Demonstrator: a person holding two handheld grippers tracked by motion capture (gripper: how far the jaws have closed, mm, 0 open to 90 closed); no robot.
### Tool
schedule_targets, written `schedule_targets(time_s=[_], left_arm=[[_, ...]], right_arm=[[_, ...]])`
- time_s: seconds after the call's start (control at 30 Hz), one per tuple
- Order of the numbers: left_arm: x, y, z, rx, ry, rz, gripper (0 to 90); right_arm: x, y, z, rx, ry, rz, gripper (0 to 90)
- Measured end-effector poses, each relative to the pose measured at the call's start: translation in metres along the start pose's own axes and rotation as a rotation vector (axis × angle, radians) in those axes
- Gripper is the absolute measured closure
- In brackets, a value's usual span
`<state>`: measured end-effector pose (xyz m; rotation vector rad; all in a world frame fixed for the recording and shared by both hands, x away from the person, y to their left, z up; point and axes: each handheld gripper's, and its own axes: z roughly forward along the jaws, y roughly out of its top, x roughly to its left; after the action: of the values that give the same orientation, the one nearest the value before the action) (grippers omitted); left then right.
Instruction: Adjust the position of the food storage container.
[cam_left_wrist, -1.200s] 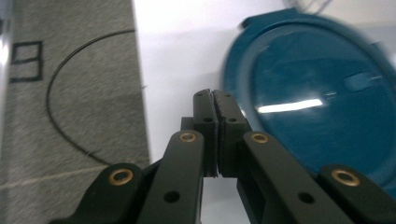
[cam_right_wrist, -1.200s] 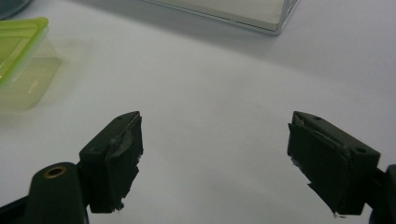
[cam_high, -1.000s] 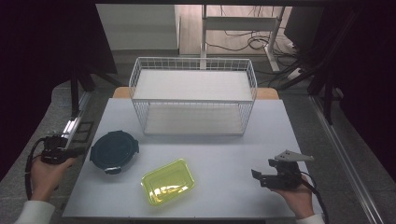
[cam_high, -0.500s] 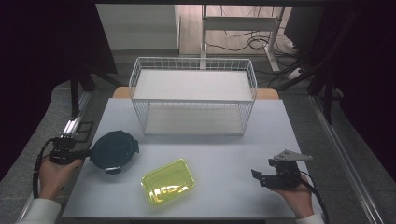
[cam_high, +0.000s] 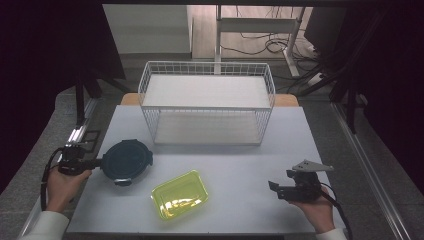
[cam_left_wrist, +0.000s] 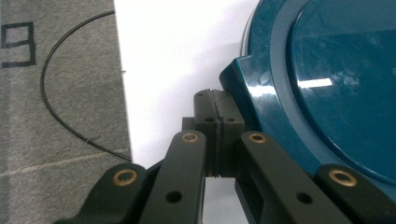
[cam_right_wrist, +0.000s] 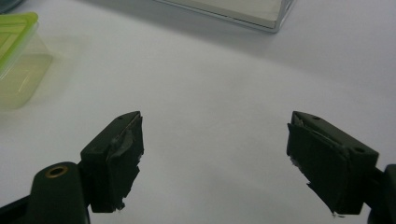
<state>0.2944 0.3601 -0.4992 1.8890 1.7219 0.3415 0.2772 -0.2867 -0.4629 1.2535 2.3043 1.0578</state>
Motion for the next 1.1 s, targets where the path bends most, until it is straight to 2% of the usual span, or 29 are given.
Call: schedule_targets(time_s=[0.37,0.97,1.1], left_arm=[[-0.018,0.003,0.006,0.003,-0.047,0.031,90.0],[-0.047,0.007,0.013,0.007,-0.085,0.069,90.0],[-0.049,0.007,0.014,0.004,-0.089,0.067,90.0]], right_arm=[[0.000,0.000,0.000,0.009,-0.005,0.002,18.8],[0.001,-0.001,0.000,0.017,-0.006,0.007,18.8],[0.001,-0.001,0.000,0.017,-0.006,0.007,18.8]])
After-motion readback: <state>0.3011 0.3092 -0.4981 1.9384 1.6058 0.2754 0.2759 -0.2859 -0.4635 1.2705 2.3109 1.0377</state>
